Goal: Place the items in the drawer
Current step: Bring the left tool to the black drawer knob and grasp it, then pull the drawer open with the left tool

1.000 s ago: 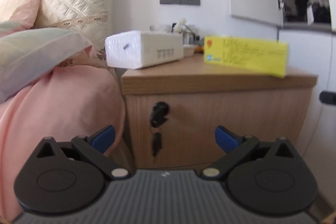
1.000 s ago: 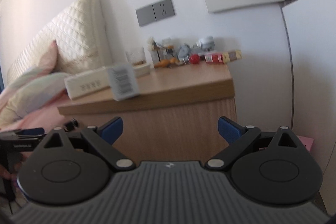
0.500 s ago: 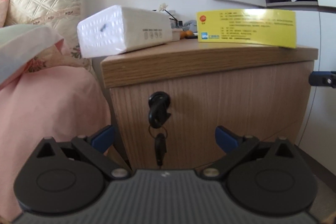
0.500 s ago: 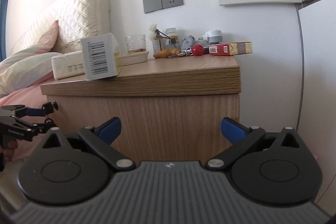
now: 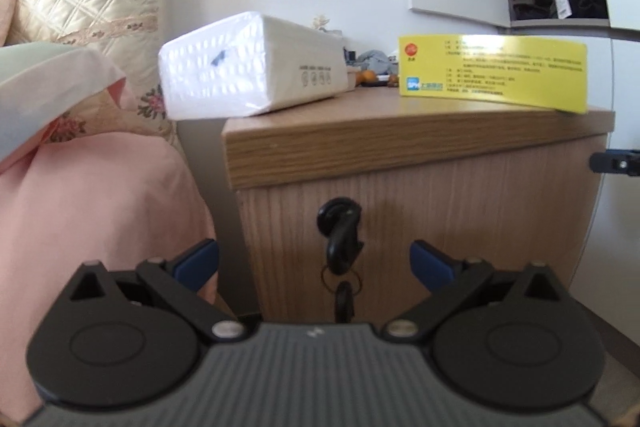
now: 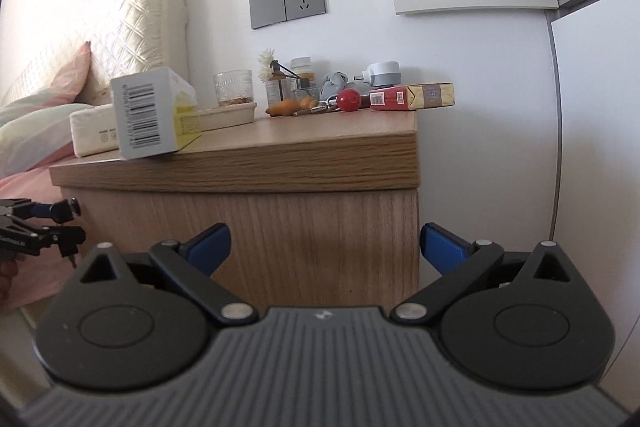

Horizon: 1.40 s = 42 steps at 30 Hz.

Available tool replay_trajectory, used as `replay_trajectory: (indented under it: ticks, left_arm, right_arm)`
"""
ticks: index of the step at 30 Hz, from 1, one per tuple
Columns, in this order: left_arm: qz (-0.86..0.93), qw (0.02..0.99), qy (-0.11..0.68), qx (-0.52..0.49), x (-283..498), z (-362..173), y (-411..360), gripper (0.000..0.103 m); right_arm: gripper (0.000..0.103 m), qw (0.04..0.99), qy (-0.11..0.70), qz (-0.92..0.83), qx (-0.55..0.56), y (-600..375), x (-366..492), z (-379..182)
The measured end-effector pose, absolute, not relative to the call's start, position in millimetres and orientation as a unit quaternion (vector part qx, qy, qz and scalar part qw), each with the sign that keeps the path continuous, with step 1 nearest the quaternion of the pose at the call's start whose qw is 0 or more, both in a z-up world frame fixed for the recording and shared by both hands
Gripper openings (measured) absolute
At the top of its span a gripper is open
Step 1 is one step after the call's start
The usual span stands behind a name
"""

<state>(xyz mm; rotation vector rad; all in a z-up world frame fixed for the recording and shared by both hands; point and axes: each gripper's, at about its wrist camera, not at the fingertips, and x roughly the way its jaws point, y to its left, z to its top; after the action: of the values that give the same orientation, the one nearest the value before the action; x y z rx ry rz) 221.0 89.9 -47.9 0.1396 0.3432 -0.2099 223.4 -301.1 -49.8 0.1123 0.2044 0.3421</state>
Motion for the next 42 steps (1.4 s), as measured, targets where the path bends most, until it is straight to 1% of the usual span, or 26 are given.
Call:
replay_trajectory:
  ticks: [22,26,42]
  left_arm:
    - [-0.128,0.973,0.176,0.081,238.9,-52.2,77.0,0.103]
    - [-0.133,0.972,0.178,0.077,239.7,-51.0,78.0,0.102]
    - [-0.125,0.972,0.178,0.086,224.3,-51.2,74.0,0.103]
  right_arm:
    - [0.103,0.971,0.082,0.221,0.047,-306.3,237.2,-53.0]
    - [0.103,0.967,0.09,0.238,0.025,-307.1,237.6,-51.3]
    - [0.103,0.958,0.11,0.264,0.019,-312.0,228.7,-45.7]
